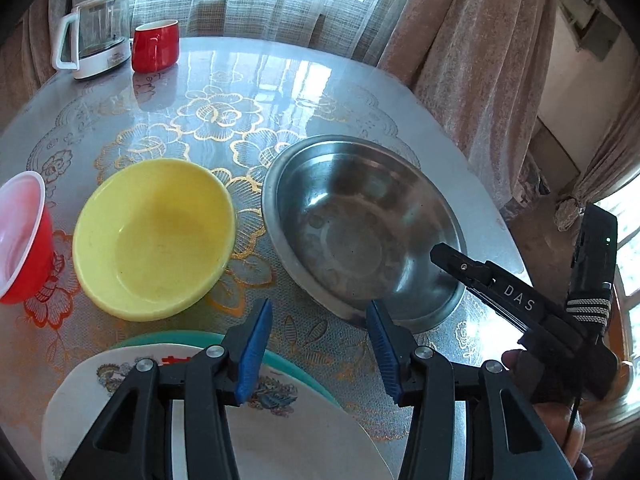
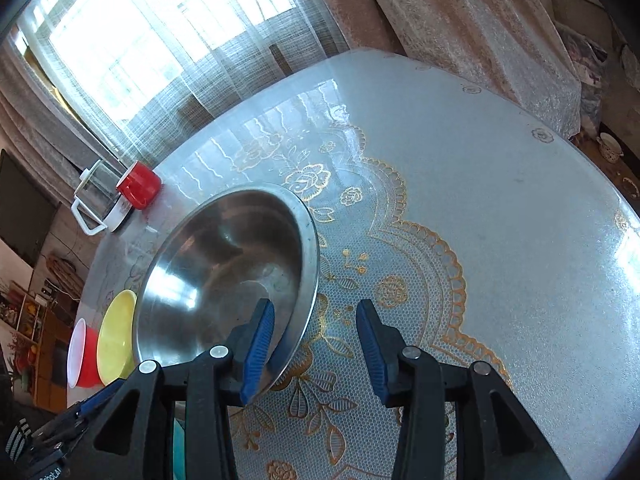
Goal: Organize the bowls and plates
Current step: 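Move the right tool to the rim of the steel bowl, then close the right tool on the steel bowl rim and lift it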
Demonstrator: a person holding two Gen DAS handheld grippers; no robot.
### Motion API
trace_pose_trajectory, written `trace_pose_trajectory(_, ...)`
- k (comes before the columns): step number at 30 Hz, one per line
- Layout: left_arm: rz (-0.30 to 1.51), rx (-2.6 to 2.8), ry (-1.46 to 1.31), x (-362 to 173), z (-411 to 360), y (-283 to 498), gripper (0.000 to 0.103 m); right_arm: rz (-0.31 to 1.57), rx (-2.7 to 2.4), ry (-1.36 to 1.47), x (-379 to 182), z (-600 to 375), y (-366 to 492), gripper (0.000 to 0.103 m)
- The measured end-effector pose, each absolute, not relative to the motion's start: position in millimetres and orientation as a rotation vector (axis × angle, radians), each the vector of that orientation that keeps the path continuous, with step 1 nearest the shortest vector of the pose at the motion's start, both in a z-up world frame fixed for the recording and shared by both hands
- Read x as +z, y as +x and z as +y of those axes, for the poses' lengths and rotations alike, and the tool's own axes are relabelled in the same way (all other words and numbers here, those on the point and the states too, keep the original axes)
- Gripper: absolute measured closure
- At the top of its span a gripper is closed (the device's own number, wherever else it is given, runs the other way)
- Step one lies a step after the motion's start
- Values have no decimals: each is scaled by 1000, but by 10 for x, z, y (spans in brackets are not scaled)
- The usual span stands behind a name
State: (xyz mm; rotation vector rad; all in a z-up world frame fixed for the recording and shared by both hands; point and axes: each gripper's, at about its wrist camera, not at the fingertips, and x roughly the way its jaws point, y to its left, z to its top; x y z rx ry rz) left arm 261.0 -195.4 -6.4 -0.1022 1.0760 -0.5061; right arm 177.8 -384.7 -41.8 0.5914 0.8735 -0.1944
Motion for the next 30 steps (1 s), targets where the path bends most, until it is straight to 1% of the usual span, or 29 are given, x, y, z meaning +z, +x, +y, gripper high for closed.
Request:
trace_pose_trajectory(2,1082,-506,-117,-75,-2011,2662,53,875,-153,616,-461,-3865,1833,60)
trace_pose_trajectory(6,1078,-512,-108,-106,-2168,2723,53,894,-112,589,-493,-3826,1879,74)
trace_pose_trajectory(9,1080,-520,-94,-152,-2262,2718,55,905,-86,582,-464,-3791,1874,82)
trace_pose_trajectory(12,1065,-545,-87,-155,-2277,2653,56,917,-107,541,-427,-3765,1831,82)
trace_pose_trajectory(14,1063,-562,-84,-151,-2282,2613,61,918,-112,538,-429,-3789,1785,82)
trace_pose_trajectory(21,1052,-604,-87,-85,-2194,2447,61,914,-120,557,-410,-3819,1549,82)
trace_pose_trajectory(30,968,-625,-22,82,-2147,2062,61,883,-113,582,-297,-3785,1264,82)
